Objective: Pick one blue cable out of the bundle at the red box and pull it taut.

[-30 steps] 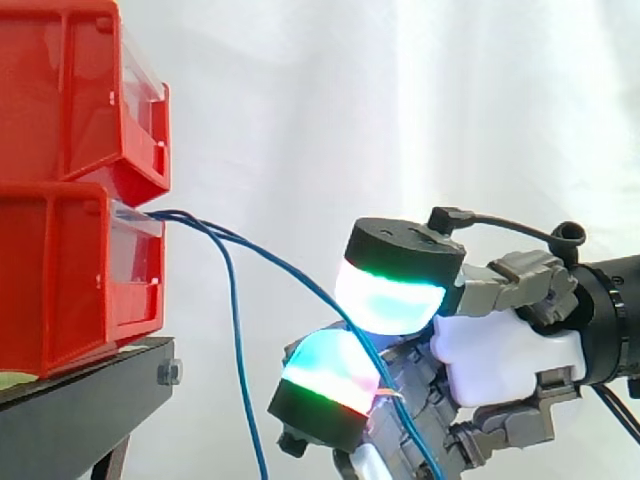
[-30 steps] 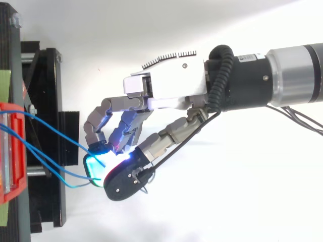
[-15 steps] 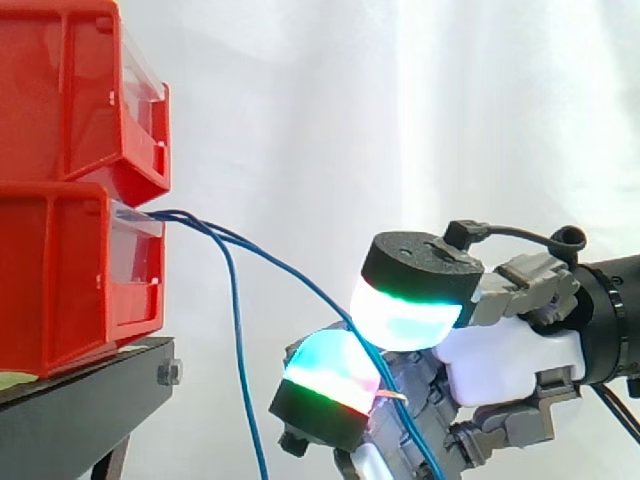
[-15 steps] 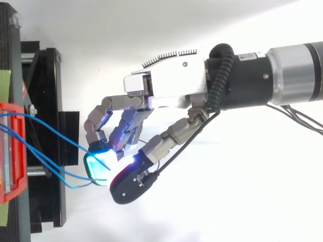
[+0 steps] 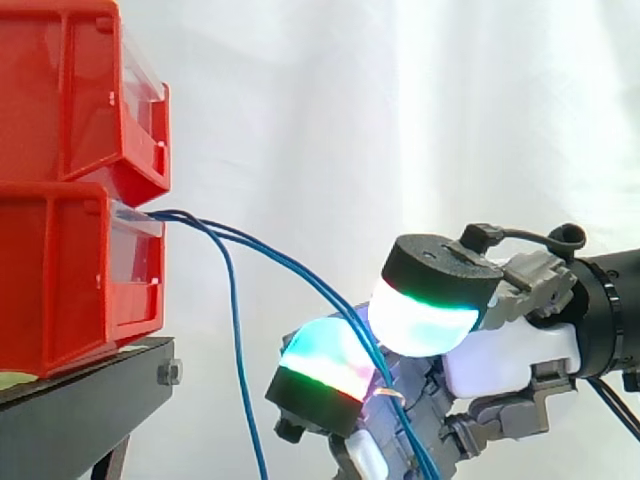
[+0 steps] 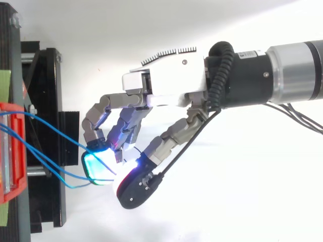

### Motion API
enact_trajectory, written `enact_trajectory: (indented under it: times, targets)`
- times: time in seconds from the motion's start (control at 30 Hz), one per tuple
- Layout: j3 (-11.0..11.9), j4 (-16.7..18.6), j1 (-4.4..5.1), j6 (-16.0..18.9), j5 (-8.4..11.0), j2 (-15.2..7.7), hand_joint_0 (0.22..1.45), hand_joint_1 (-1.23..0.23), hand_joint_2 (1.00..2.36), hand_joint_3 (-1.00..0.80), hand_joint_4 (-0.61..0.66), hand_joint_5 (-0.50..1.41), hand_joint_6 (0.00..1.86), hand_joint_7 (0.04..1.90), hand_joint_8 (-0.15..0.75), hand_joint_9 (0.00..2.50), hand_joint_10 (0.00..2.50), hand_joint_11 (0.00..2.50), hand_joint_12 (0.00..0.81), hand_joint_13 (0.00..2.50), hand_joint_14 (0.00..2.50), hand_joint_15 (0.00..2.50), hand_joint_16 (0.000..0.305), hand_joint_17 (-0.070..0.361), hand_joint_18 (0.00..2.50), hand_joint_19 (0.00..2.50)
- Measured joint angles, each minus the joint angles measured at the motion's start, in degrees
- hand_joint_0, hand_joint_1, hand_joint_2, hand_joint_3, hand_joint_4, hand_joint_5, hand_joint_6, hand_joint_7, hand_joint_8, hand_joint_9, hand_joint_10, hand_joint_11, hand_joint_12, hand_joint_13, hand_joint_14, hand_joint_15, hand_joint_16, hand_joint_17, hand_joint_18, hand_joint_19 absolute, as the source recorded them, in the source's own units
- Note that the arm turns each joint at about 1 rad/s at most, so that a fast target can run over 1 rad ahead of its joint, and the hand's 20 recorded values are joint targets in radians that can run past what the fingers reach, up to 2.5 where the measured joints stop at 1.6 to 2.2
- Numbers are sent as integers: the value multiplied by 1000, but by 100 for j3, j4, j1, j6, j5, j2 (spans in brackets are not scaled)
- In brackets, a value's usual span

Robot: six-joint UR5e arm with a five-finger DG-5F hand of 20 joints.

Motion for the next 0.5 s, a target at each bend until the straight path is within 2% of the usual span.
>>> enact_trajectory:
  times: [0.3, 0.4, 0.43, 0.5]
  targets:
    - [8, -4, -13, 0, -2, 0, 500, -740, 1000, -500, 183, -145, 839, 1053, 372, 891, 15, 701, 431, 737, 10, 321, 58, 130, 807, 459]
    - [9, -6, -14, 0, -1, 0, 556, -746, 1000, -500, 174, -138, 844, 1114, 362, 919, 16, 710, 414, 758, 10, 325, 54, 122, 801, 475]
    - [9, -7, -16, 0, 0, 0, 608, -760, 1002, -472, 172, -136, 850, 1145, 356, 924, 17, 710, 406, 753, 10, 326, 53, 118, 797, 473]
    - [9, -8, -20, 0, 0, 0, 626, -788, 1010, -381, 174, -136, 845, 1236, 358, 935, 17, 724, 404, 762, 11, 335, 52, 117, 806, 471]
